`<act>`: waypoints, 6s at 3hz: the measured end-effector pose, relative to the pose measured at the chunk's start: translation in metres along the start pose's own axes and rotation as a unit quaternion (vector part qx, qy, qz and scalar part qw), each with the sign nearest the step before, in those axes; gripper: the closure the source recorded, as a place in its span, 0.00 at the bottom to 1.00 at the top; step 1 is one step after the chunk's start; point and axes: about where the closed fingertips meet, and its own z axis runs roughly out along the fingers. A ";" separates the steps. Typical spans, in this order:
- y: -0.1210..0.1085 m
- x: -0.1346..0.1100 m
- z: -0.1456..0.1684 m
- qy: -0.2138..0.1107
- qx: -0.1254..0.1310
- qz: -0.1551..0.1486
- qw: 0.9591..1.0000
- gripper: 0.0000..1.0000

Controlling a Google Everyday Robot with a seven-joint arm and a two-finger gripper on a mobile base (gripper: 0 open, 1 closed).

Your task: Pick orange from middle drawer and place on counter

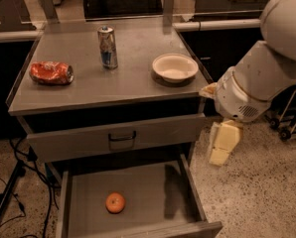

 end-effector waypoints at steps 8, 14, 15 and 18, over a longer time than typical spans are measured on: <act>0.033 -0.055 0.159 -0.022 -0.069 -0.043 0.996 0.00; 0.094 -0.119 0.278 -0.074 -0.159 -0.091 0.980 0.00; 0.095 -0.119 0.279 -0.074 -0.160 -0.090 0.980 0.00; 0.080 -0.110 0.341 -0.011 -0.144 -0.013 0.989 0.00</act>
Offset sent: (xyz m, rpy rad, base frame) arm 0.0130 0.0203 -0.0199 0.0343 0.0161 0.0346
